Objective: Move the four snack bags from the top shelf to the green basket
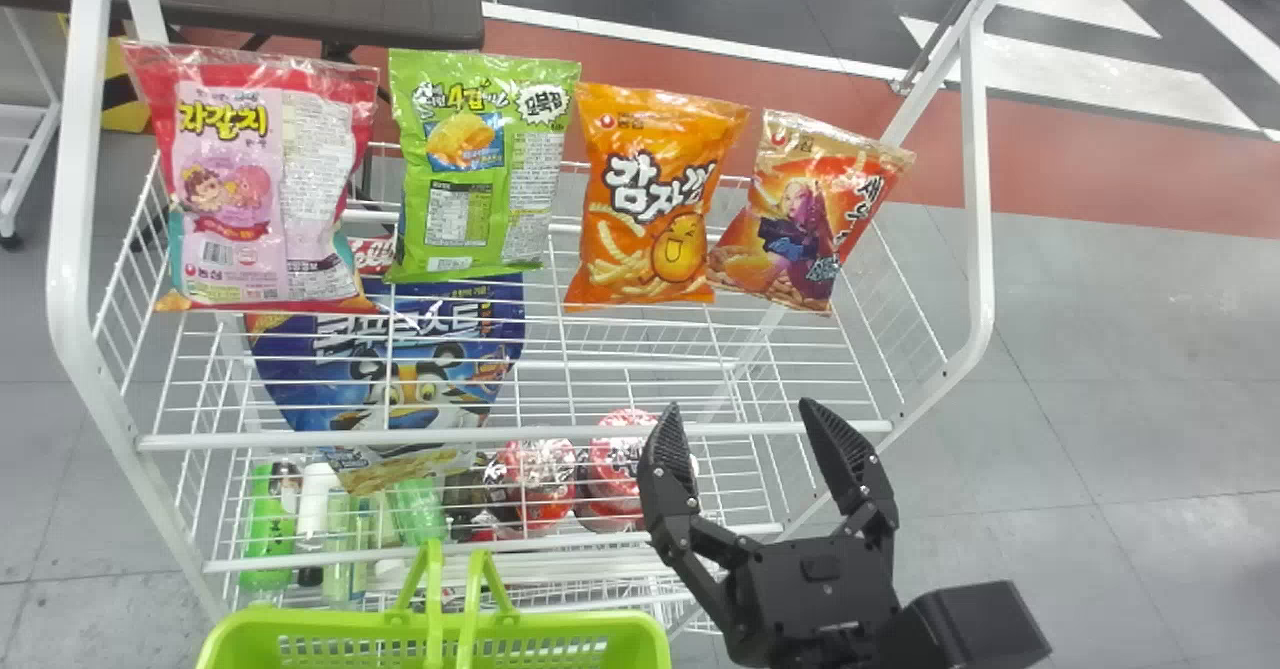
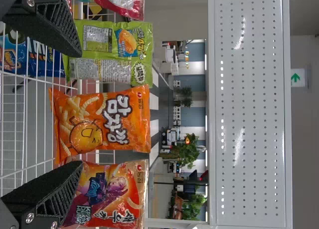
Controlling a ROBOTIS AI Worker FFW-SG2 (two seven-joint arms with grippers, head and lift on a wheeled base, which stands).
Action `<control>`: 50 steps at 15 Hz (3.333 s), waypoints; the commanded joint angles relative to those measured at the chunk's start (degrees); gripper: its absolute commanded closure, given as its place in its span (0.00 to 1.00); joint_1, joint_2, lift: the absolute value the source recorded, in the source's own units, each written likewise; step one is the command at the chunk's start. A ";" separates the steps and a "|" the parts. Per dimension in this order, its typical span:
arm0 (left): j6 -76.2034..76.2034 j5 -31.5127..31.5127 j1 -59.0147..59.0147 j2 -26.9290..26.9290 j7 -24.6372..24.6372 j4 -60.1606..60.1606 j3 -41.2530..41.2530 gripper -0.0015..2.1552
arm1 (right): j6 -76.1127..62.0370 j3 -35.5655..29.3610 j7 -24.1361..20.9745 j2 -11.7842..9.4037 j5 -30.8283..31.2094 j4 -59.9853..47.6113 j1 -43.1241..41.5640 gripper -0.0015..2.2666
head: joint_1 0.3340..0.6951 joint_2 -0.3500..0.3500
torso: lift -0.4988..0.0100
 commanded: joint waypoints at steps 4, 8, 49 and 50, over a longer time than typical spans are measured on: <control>0.00 0.00 -0.41 0.00 0.08 0.00 0.00 0.47 | 0.03 -0.01 0.05 0.05 0.00 0.05 -0.19 0.01 | 1.00 0.00 | 0.98; 0.00 0.00 -0.49 0.00 0.08 0.09 -0.09 0.47 | 0.03 -0.01 0.40 0.05 0.00 0.05 -0.19 0.01 | 1.00 0.00 | 0.98; 0.18 3.60 -8.14 5.63 -2.12 8.70 -4.04 0.46 | 49.25 23.20 16.14 5.73 -1.93 35.91 -61.01 0.91 | 1.00 0.67 | 0.98; 0.18 3.43 -8.05 5.63 -1.50 8.44 -4.30 0.46 | 50.65 23.11 16.14 5.73 -3.16 33.09 -59.60 0.91 | 1.00 0.68 | 0.98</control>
